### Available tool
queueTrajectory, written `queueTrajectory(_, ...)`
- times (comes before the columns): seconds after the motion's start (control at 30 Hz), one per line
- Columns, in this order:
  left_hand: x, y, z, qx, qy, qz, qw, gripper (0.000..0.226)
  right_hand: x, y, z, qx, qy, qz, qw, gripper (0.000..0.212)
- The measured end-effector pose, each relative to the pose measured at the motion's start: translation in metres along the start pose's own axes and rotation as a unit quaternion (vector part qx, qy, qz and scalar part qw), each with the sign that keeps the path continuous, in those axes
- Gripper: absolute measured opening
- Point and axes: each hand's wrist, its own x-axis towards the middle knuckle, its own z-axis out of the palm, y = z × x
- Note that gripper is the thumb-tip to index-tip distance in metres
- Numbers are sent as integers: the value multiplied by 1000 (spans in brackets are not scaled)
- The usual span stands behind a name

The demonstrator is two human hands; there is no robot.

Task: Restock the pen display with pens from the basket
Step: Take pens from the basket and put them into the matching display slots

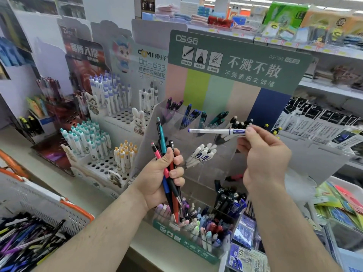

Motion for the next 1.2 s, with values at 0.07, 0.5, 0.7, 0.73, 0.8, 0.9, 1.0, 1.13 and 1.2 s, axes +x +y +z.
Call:
queueTrajectory(0.07,-2,2,2,36,31,1,999,40,11,2,5,-83,-2,-60,995,16)
queueTrajectory(0.5,-17,-2,6,205,86,6,975,20,12,47,55,-540,-164,-106,819,30)
queueTrajectory(0.7,-20,-3,7,263,77,-6,962,25,6,42,54,-555,-166,-119,806,31)
queueTrajectory(0.73,-19,-3,6,282,78,-11,956,26,0,38,54,-519,-170,-137,826,27)
queueTrajectory(0.8,-20,-3,4,318,71,-26,945,26,-19,27,54,-405,-224,-121,878,24)
queueTrajectory(0.9,-21,-1,6,356,40,-46,932,17,-44,21,50,-339,-291,-81,891,23)
queueTrajectory(1.0,-20,-1,6,382,18,-68,921,20,-44,24,47,-358,-266,-98,890,21)
queueTrajectory(1.13,-23,0,-2,413,22,-85,906,16,-26,15,37,-173,-141,-73,972,28)
queueTrajectory(1.2,-23,1,-4,335,49,-67,939,14,-17,8,28,-102,-81,-78,988,32)
